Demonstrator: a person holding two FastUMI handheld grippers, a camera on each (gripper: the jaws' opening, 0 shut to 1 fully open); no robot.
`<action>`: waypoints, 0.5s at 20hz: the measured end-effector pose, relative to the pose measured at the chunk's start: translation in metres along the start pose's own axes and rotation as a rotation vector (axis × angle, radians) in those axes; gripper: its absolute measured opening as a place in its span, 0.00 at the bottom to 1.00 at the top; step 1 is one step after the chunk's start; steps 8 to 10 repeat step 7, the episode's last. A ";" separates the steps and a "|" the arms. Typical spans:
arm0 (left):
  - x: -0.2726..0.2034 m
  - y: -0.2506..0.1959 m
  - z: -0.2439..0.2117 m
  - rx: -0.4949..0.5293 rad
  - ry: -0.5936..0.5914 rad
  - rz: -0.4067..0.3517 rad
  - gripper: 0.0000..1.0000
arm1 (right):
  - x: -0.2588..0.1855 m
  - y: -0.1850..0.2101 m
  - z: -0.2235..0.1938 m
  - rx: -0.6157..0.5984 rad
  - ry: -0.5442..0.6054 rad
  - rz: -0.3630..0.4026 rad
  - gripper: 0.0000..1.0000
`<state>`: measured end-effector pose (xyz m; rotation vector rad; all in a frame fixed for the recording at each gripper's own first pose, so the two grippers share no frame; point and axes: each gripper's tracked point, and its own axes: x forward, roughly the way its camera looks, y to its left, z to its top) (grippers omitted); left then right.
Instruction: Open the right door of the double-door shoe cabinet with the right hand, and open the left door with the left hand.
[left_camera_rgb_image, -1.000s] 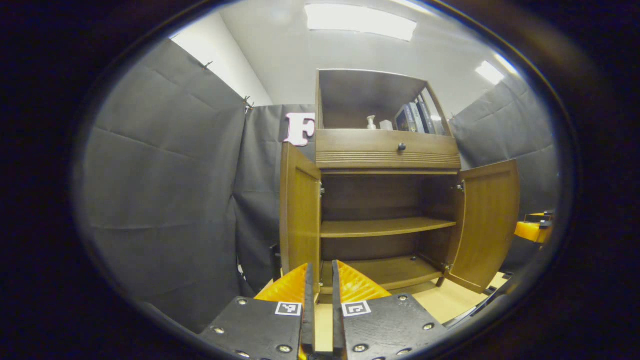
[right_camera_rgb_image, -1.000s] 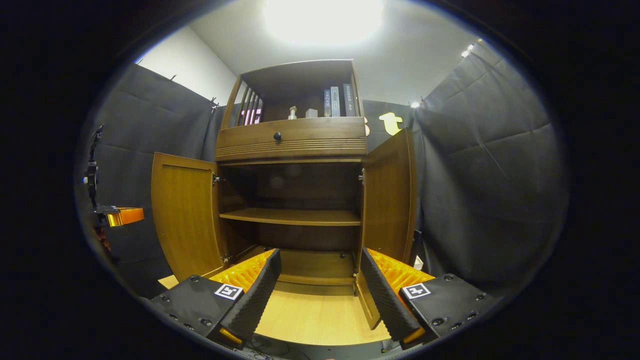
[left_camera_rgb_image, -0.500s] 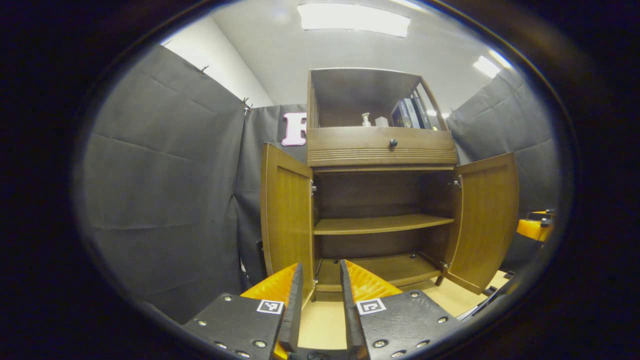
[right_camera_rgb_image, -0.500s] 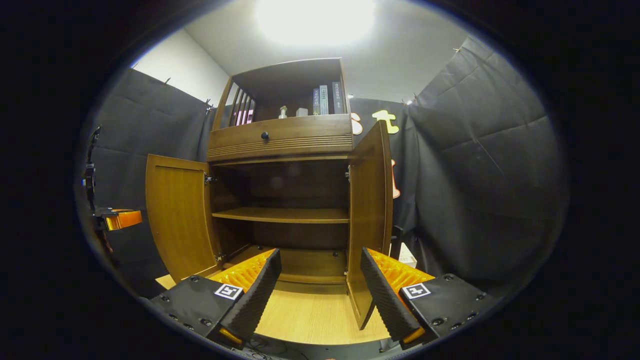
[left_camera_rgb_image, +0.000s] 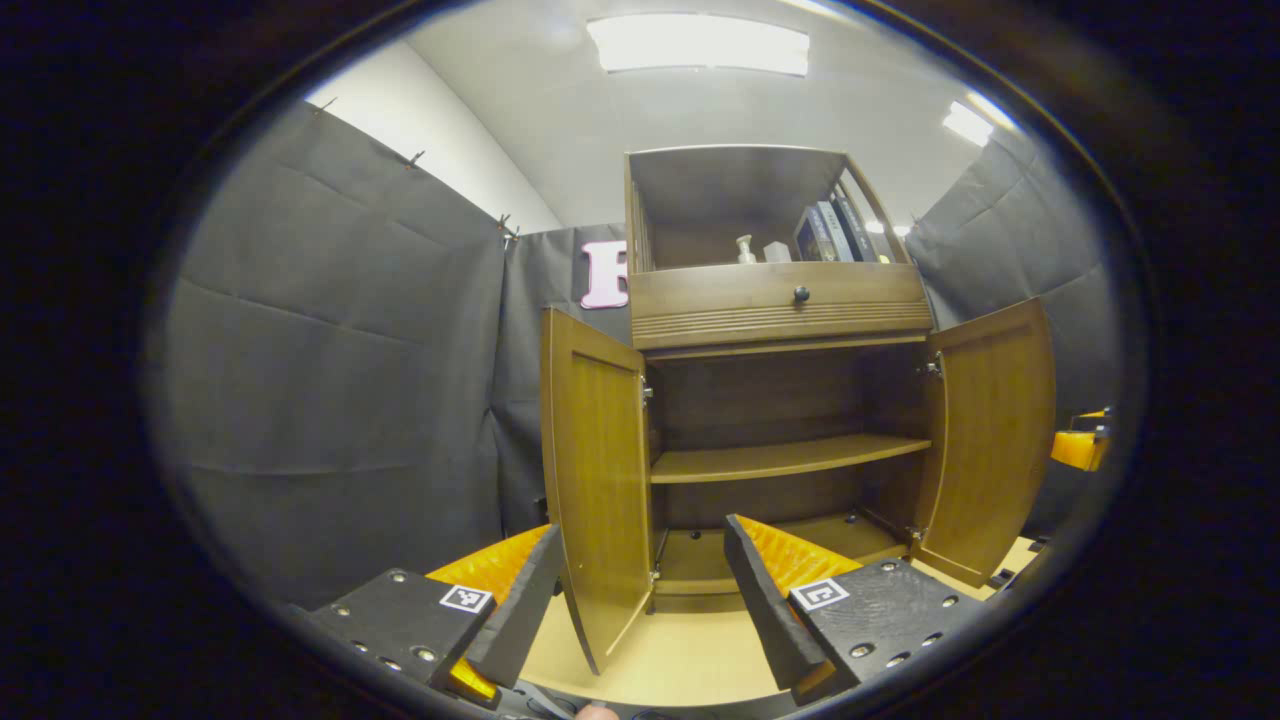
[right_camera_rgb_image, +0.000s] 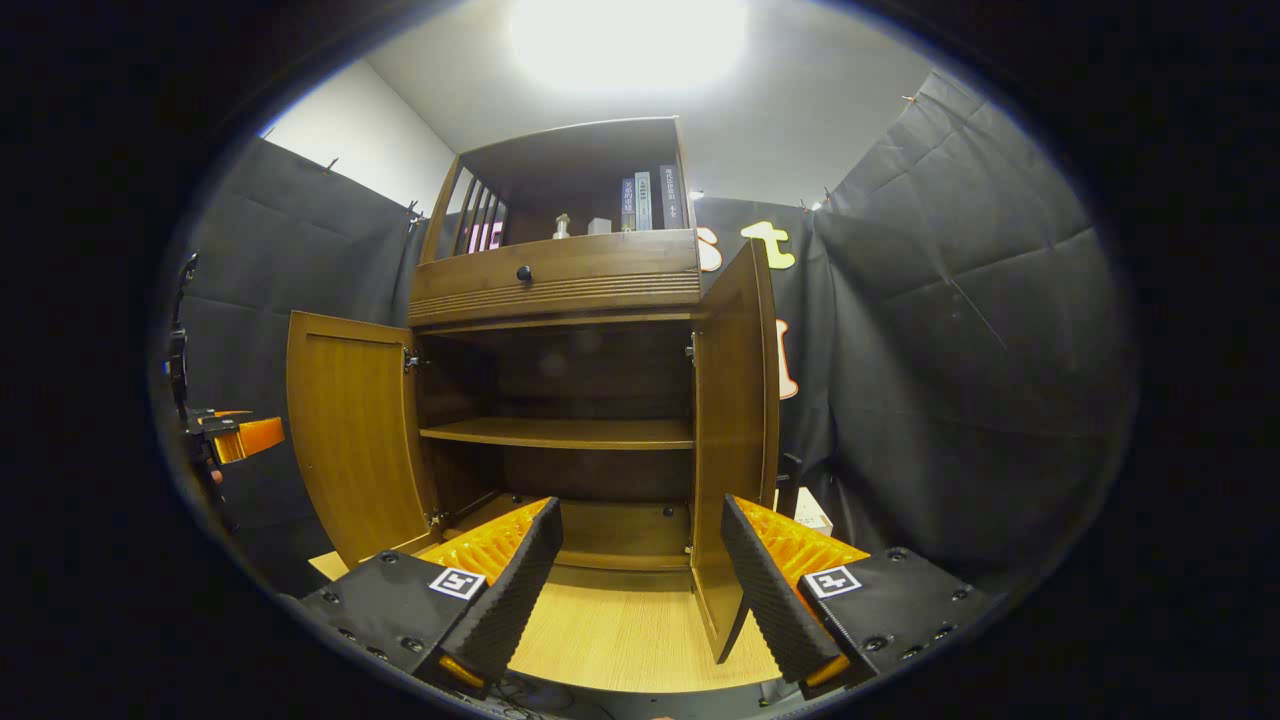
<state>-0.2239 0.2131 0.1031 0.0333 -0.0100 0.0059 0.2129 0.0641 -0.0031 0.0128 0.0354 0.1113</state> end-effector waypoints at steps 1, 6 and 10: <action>-0.002 0.000 -0.002 0.000 0.003 0.000 0.94 | 0.000 0.000 0.000 0.000 -0.001 -0.002 0.96; -0.002 0.004 -0.004 0.007 0.010 0.013 0.94 | -0.001 0.001 -0.001 0.004 -0.001 -0.002 1.00; -0.002 0.004 -0.005 0.006 0.013 0.015 0.94 | 0.000 0.000 0.000 0.003 -0.003 -0.003 0.96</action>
